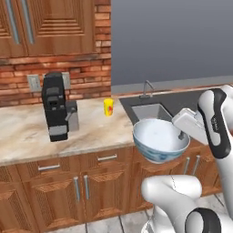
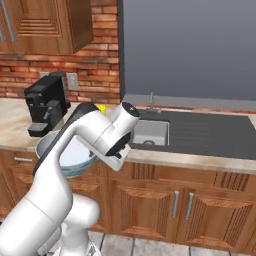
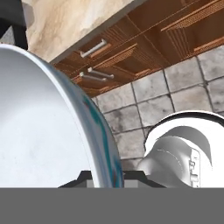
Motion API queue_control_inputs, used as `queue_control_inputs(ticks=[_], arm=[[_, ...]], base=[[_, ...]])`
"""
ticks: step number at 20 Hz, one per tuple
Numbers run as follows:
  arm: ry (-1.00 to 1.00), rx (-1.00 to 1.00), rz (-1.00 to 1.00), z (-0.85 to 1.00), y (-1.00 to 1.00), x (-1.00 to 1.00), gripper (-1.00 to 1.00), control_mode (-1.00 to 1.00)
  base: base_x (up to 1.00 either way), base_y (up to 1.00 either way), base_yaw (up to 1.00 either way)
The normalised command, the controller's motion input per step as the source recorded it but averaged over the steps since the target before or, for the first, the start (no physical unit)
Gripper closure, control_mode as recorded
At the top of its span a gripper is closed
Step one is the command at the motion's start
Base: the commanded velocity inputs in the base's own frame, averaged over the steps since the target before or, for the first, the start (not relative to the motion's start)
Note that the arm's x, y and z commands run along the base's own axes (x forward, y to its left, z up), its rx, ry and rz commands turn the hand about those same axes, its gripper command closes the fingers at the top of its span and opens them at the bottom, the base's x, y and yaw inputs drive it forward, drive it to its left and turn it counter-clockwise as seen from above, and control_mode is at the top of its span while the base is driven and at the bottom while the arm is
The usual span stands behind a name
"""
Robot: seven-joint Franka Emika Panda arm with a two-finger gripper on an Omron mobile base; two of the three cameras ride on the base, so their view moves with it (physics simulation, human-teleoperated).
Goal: Pick the cup and bowl from the counter and place them on the counter next to the sink.
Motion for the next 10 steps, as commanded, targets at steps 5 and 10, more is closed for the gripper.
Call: queue_control_inputs(ticks=[5, 10], arm=[[0.00, 0.00, 0.00, 0.00, 0.00, 0.00, 1.00, 1.00], [0.00, 0.00, 0.00, 0.00, 0.00, 0.00, 1.00, 1.00]], base=[[0.41, -0.11, -0.18], [0.22, 0.36, 0.17]])
